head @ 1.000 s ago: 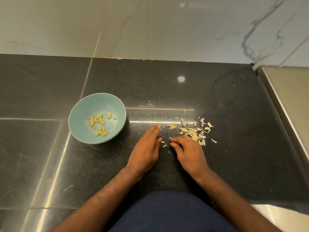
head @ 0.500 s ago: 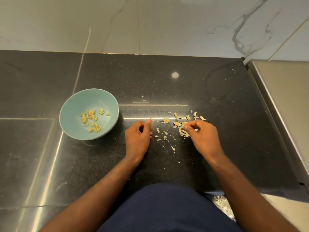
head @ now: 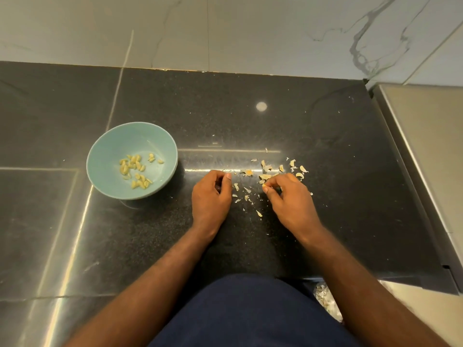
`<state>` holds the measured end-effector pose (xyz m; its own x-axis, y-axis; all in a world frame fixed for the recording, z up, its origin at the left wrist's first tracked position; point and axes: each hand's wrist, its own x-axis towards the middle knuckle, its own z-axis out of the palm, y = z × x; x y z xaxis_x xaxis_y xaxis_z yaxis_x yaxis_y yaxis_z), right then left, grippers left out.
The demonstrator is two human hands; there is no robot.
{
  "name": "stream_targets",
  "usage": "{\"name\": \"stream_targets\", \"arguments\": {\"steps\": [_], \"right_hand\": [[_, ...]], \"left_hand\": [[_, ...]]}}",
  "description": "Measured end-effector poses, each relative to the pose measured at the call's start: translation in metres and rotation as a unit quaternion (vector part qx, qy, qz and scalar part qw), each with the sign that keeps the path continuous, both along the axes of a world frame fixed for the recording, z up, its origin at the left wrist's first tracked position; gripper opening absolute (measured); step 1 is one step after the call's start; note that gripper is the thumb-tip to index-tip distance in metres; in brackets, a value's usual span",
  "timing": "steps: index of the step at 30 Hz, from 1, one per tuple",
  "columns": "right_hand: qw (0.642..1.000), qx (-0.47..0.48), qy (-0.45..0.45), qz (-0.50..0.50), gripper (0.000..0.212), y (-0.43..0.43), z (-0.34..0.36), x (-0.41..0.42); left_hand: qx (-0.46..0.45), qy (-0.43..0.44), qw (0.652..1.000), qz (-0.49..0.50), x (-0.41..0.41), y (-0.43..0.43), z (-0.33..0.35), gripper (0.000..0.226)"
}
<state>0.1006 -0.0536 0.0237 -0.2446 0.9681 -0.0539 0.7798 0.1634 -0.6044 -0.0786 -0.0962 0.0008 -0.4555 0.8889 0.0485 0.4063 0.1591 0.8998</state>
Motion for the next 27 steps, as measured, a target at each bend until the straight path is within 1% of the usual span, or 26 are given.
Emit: {"name": "stream_targets", "arguments": {"steps": [2, 4, 7, 10, 11, 14, 16, 18, 20, 22, 24, 27], "right_hand": [[1.0, 0.003, 0.011, -0.001, 0.014, -0.003, 0.001, 0.003], [1.0, 0.012, 0.015, -0.016, 0.021, -0.007, 0.002, 0.004], [0.999, 0.02, 0.024, -0.025, 0.015, -0.014, 0.008, 0.004], [0.999, -0.047, -0.008, 0.015, 0.009, -0.029, 0.007, 0.0], [0.999, -0.043, -0.016, 0.019, 0.008, -0.035, 0.005, -0.002], [1.0, -0.005, -0.009, 0.002, 0.01, -0.041, 0.002, -0.007], [0.999, -0.034, -0.004, 0.006, 0.011, -0.037, 0.005, -0.007], [0.997, -0.069, -0.017, 0.032, 0.01, -0.036, 0.006, -0.004], [0.995, -0.082, -0.031, 0.048, 0.016, -0.039, 0.004, 0.0], [0.995, -0.075, -0.041, 0.05, 0.017, -0.041, 0.0, 0.002], [0.995, -0.064, -0.051, 0.054, 0.011, -0.041, -0.002, 0.001], [0.994, -0.064, -0.067, 0.064, 0.009, -0.036, -0.002, -0.006]], "left_hand": [[-0.001, -0.012, 1.0, -0.002, 0.0, -0.001, 0.001, 0.01], [0.0, -0.014, 1.0, -0.004, 0.0, -0.001, 0.0, 0.009], [0.005, -0.02, 1.0, -0.003, 0.0, -0.001, -0.001, 0.014], [0.009, -0.016, 1.0, -0.006, 0.0, -0.002, -0.003, 0.019], [0.009, -0.014, 1.0, -0.009, 0.0, -0.003, -0.004, 0.019], [0.011, -0.014, 1.0, -0.01, -0.001, -0.003, -0.006, 0.017], [0.01, -0.015, 1.0, -0.01, -0.002, -0.003, -0.007, 0.015], [0.01, -0.016, 1.0, -0.01, -0.001, -0.003, -0.007, 0.014], [0.011, -0.016, 1.0, -0.009, -0.002, -0.002, -0.008, 0.015], [0.011, -0.012, 1.0, -0.007, -0.002, -0.001, -0.009, 0.016], [0.01, -0.007, 1.0, -0.003, -0.001, -0.001, -0.009, 0.017], [0.007, 0.005, 1.0, -0.002, -0.001, -0.001, -0.008, 0.016]]}}
